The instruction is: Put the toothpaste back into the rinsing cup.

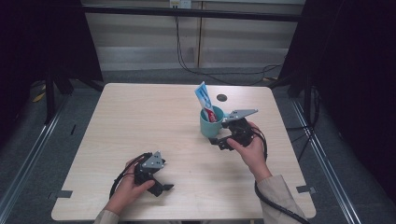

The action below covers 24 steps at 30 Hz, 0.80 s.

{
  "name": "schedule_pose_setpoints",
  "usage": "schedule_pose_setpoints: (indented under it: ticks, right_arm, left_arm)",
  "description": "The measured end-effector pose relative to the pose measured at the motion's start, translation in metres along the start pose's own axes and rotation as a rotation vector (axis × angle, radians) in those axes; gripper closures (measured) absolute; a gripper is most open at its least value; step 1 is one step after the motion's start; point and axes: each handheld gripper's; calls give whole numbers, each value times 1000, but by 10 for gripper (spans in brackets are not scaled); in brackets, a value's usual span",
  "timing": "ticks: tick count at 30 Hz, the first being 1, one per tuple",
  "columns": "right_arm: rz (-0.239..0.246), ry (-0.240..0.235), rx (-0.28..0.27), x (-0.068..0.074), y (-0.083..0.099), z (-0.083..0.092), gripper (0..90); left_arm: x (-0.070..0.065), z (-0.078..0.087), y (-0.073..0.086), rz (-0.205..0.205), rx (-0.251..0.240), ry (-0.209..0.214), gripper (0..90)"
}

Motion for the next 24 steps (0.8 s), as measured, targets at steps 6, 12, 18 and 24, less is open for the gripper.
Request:
schedule_pose_setpoints:
  ticks: [6, 12, 18, 24]
  right_arm:
    - [-5, -18, -5, 4, 6, 2, 140]
    - [-2, -29, 4, 7, 15, 4, 140]
    - [10, -33, 21, 9, 23, 6, 140]
    - [28, -27, 43, 11, 37, 8, 140]
  left_arm:
    - [0, 0, 0, 1, -2, 1, 22]
    - [0, 0, 0, 0, -2, 1, 22]
    - [0, 0, 0, 0, -2, 1, 21]
    - [0, 0, 0, 0, -1, 2, 21]
Point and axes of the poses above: each handheld gripper's, and its own axes: z roughly backward along the jaws, y roughly out of its underside, x roughly to its left, and after that the axes turned 13 degrees about -z, right-handed
